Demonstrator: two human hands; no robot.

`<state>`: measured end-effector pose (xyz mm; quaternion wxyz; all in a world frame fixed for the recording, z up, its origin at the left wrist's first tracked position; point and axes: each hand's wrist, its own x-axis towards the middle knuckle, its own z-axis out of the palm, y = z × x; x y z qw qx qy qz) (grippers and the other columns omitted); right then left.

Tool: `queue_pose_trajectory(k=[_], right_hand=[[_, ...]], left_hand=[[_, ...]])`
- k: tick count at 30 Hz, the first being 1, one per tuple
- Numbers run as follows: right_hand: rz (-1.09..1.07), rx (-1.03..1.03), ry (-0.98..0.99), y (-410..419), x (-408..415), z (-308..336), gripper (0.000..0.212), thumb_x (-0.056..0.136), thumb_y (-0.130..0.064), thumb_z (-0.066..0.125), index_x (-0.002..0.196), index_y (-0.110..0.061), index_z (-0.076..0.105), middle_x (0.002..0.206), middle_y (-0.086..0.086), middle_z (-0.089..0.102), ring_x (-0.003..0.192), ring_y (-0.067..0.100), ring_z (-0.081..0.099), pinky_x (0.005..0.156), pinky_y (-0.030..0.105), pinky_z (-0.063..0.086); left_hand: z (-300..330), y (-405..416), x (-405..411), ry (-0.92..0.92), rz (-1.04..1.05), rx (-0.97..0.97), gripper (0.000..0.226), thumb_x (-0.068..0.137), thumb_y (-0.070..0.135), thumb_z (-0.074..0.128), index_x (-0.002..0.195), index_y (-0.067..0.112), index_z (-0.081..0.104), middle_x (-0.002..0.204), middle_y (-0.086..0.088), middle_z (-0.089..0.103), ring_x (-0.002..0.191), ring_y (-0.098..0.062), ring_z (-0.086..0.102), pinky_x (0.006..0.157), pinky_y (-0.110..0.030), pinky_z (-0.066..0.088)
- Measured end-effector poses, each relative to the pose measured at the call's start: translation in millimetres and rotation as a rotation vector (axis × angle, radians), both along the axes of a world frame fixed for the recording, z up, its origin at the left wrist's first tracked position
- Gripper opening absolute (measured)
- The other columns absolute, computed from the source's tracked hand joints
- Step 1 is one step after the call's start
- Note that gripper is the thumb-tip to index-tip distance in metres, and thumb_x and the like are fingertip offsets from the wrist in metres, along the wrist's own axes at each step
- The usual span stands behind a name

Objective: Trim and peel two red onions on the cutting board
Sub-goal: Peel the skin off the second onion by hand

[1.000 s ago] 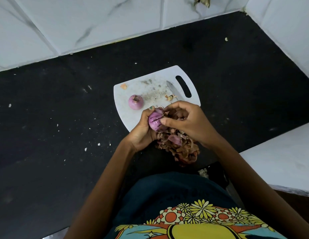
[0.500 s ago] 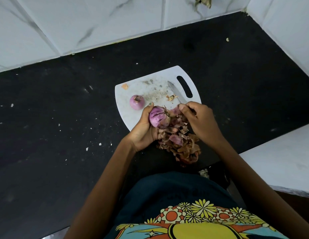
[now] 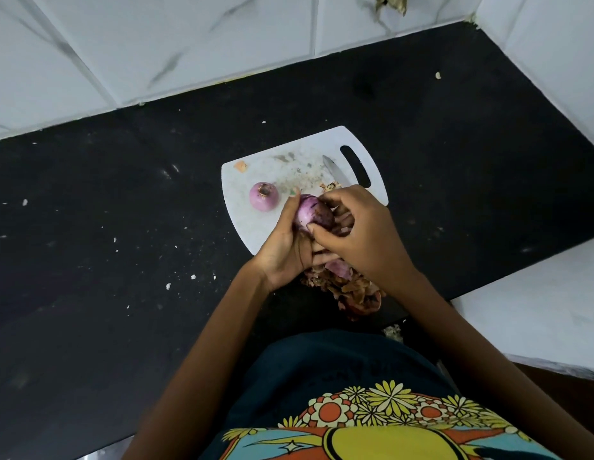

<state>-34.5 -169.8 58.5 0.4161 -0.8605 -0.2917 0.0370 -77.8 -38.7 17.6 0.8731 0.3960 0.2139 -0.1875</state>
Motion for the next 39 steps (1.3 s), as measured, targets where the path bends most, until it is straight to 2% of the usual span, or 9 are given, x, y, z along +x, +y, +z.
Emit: queue_pose_trajectory(k=[6, 8, 13, 16, 21, 25, 28, 33, 39], right_hand=[[-0.048, -0.070, -0.060, 2, -1, 1, 0.033, 0.069, -0.026, 0.074, 0.095, -0.008, 0.063, 0.091, 0.004, 0.064, 0.080, 0.017, 0.060, 0.072, 0.037, 0.053], [-0.046, -0.077, -0.066, 1, 0, 1, 0.026, 0.070, -0.022, 0.072, 0.090, -0.007, 0.065, 0.085, 0.004, 0.065, 0.075, 0.018, 0.061, 0.068, 0.037, 0.053], [-0.056, 0.080, 0.114, -8, 10, 5, 0.015, 0.080, 0.001, 0.063, 0.089, -0.005, 0.074, 0.080, 0.000, 0.071, 0.073, 0.007, 0.065, 0.067, 0.012, 0.051], [-0.097, 0.141, 0.205, -13, 15, 2, 0.018, 0.086, -0.002, 0.062, 0.099, -0.007, 0.073, 0.087, -0.007, 0.069, 0.083, 0.002, 0.067, 0.076, 0.012, 0.051], [-0.173, -0.033, 0.120, -20, 23, -5, 0.014, 0.090, -0.008, 0.061, 0.099, -0.007, 0.072, 0.085, -0.008, 0.064, 0.076, -0.001, 0.060, 0.071, 0.003, 0.044], [-0.121, -0.265, 0.136, -24, 28, -13, 0.033, 0.098, -0.022, 0.051, 0.076, -0.002, 0.064, 0.067, 0.001, 0.056, 0.060, 0.010, 0.047, 0.057, 0.023, 0.033], [-0.103, -0.399, 0.062, -26, 24, -16, 0.025, 0.097, -0.025, 0.050, 0.080, -0.014, 0.065, 0.079, -0.006, 0.059, 0.075, 0.010, 0.049, 0.076, 0.034, 0.037], [0.029, -0.051, 0.044, -20, 11, -5, 0.014, 0.083, -0.015, 0.066, 0.096, -0.011, 0.069, 0.094, 0.000, 0.066, 0.094, 0.017, 0.058, 0.084, 0.037, 0.047], [0.172, -0.051, 0.062, -5, 4, -1, 0.041, 0.073, -0.030, 0.079, 0.107, -0.012, 0.065, 0.102, 0.001, 0.062, 0.097, 0.017, 0.056, 0.084, 0.033, 0.047]], left_hand=[[-1, -2, -1, -0.049, -0.039, 0.120, 0.050, 0.094, 0.055, 0.034, 0.115, 0.018, 0.062, 0.108, -0.006, 0.070, 0.097, -0.016, 0.065, 0.096, -0.038, 0.048], [-3, -2, -1, -0.057, -0.047, 0.134, 0.048, 0.094, 0.053, 0.034, 0.114, 0.018, 0.062, 0.105, -0.004, 0.072, 0.094, -0.014, 0.067, 0.091, -0.037, 0.051], [-5, -1, 0, -0.025, -0.066, 0.147, 0.060, 0.082, 0.062, 0.037, 0.112, 0.015, 0.062, 0.098, -0.008, 0.072, 0.085, -0.016, 0.070, 0.092, -0.036, 0.050], [-6, 1, -1, -0.002, -0.061, 0.122, 0.064, 0.091, 0.062, 0.027, 0.105, 0.013, 0.066, 0.098, -0.010, 0.073, 0.091, -0.019, 0.071, 0.098, -0.039, 0.047], [-6, 2, -3, 0.002, -0.039, -0.010, 0.073, 0.081, 0.067, 0.033, 0.117, 0.010, 0.063, 0.117, -0.012, 0.068, 0.104, -0.023, 0.067, 0.101, -0.039, 0.046], [-10, 3, -5, 0.018, 0.022, -0.147, 0.084, 0.078, 0.071, 0.035, 0.129, 0.007, 0.055, 0.127, -0.014, 0.062, 0.114, -0.023, 0.062, 0.103, -0.039, 0.044], [-14, 5, -6, 0.049, 0.082, -0.218, 0.087, 0.078, 0.073, 0.035, 0.131, 0.007, 0.053, 0.135, -0.013, 0.056, 0.127, -0.026, 0.052, 0.108, -0.043, 0.038], [-16, 7, -6, 0.080, 0.127, -0.256, 0.078, 0.080, 0.074, 0.034, 0.111, 0.010, 0.066, 0.116, -0.011, 0.064, 0.106, -0.023, 0.062, 0.095, -0.040, 0.047], [-10, 4, -5, 0.061, 0.058, -0.183, 0.073, 0.085, 0.073, 0.030, 0.113, 0.013, 0.062, 0.115, -0.012, 0.062, 0.101, -0.021, 0.057, 0.081, -0.037, 0.045]])
